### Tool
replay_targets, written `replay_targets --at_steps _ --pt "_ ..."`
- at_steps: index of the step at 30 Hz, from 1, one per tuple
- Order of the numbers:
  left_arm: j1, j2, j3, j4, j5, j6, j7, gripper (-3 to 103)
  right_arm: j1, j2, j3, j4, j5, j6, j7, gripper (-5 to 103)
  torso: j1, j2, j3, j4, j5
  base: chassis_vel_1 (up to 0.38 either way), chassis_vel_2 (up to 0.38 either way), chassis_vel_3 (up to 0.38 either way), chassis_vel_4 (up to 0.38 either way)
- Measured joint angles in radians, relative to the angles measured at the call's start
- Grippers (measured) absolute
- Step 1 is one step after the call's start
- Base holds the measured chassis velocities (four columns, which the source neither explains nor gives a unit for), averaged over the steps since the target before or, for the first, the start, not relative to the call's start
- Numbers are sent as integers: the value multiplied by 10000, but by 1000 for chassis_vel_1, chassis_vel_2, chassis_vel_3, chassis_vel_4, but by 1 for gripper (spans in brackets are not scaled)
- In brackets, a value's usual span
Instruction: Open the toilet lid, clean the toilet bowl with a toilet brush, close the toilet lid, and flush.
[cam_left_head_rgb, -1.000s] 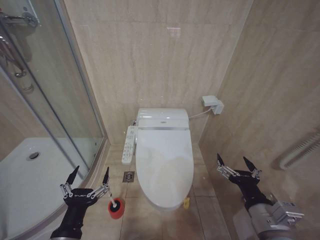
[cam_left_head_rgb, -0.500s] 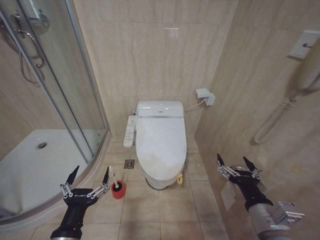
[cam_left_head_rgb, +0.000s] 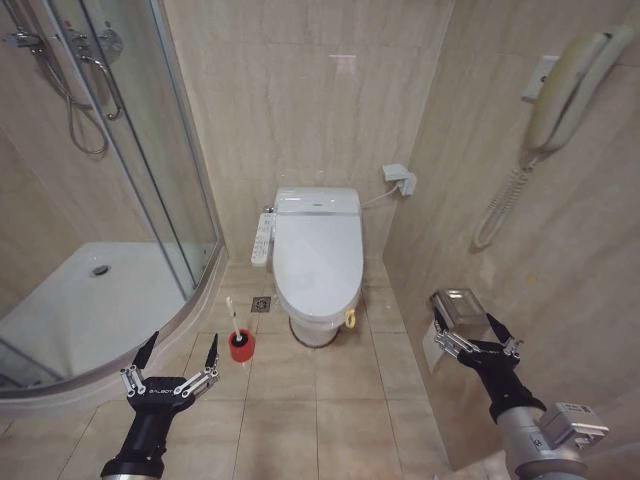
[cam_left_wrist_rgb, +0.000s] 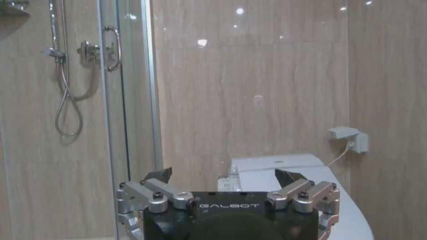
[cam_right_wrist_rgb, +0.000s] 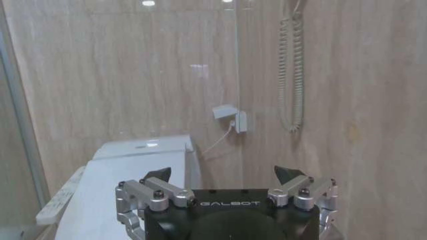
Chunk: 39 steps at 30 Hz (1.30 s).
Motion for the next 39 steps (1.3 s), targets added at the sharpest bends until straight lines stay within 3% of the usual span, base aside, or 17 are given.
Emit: replay_targets --at_steps 39 --pt "-1 0 0 0 0 0 0 100 0 0 0 0 0 0 0 100 2 0 0 -1 0 9 -7 -9 10"
